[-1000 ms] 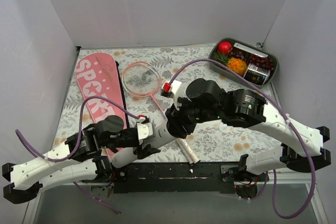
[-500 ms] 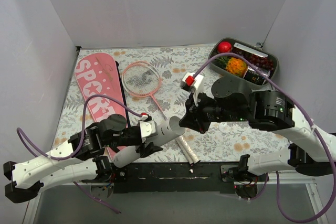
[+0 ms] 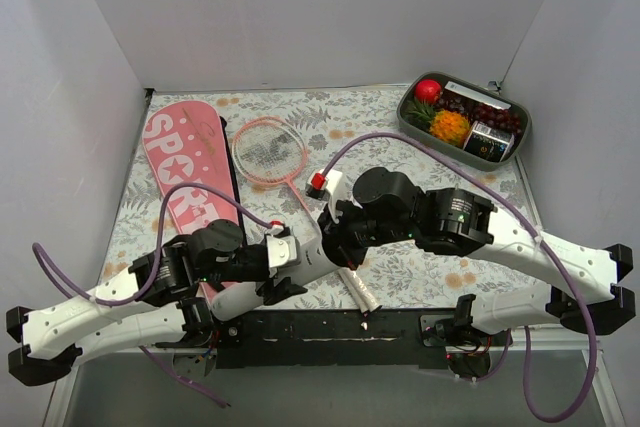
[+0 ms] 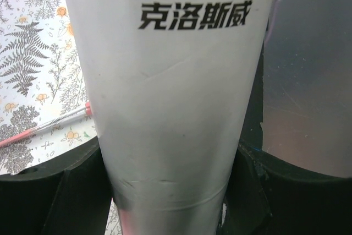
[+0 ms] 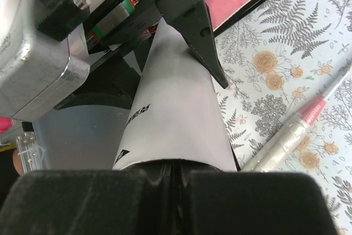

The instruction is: Pack up the badminton gear

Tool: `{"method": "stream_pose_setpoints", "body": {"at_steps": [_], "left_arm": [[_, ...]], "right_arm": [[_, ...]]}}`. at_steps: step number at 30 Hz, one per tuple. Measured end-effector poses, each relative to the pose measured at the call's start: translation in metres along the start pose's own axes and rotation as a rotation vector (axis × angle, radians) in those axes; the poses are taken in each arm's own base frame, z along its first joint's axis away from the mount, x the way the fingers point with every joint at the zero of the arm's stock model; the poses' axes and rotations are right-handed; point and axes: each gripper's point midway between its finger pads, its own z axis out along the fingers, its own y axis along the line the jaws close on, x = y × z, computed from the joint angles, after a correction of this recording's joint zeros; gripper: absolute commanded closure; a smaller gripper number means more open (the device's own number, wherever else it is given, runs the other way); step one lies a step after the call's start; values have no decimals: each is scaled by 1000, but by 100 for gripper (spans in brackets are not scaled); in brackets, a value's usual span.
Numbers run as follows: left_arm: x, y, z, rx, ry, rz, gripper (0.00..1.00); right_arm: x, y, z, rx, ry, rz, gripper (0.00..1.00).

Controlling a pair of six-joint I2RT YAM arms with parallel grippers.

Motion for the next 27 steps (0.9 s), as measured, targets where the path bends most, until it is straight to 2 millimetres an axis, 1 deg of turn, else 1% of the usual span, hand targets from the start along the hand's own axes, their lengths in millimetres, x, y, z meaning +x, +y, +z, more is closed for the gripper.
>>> {"method": "stream_pose_setpoints", "body": {"at_steps": [2,6,8,9,11,12,13,16,19,20,21,22,25,27], "left_arm": [[5,-1,-2,1,17,-3,87],[7,-2,-5,1,22,0,87],[6,-1,-5,1,19,0,87],[5,-1,-5,0,14,0,87],[1,0,-4,-4,-2,-1,87],[-1,0,-4,-8,-11,-1,86],[-2,0,-3,-8,-14,-2,87],[-6,2,-3,-18,-29,-6,87],[-6,4,-1,-26,-28,-9,86],[-6,4,-1,-27,-26,-10,86],[-6,4,-1,-26,-26,-9,86],[-6,4,0,-25,-26,-9,86],[-6,4,1,-26,-25,-10,86],[-6,5,1,-26,-23,-10,86]], "right_arm": [[1,2,5,-28,-12,8,99],[0,4,7,-46,-26,16,99],[-1,3,5,-34,-30,16,89],[-2,2,4,-23,-33,16,83],[-8,-3,-4,23,-46,16,74],[-11,-5,-9,47,-60,17,63],[-16,-9,-15,77,-77,18,61],[-27,-20,-41,167,-142,31,58],[-35,-36,-77,283,-225,76,58],[-36,-42,-88,326,-251,95,56],[-35,-50,-99,372,-274,116,52],[-33,-57,-108,417,-291,136,51],[-23,-84,-128,574,-327,210,45],[-15,-101,-133,665,-340,248,43]]}}
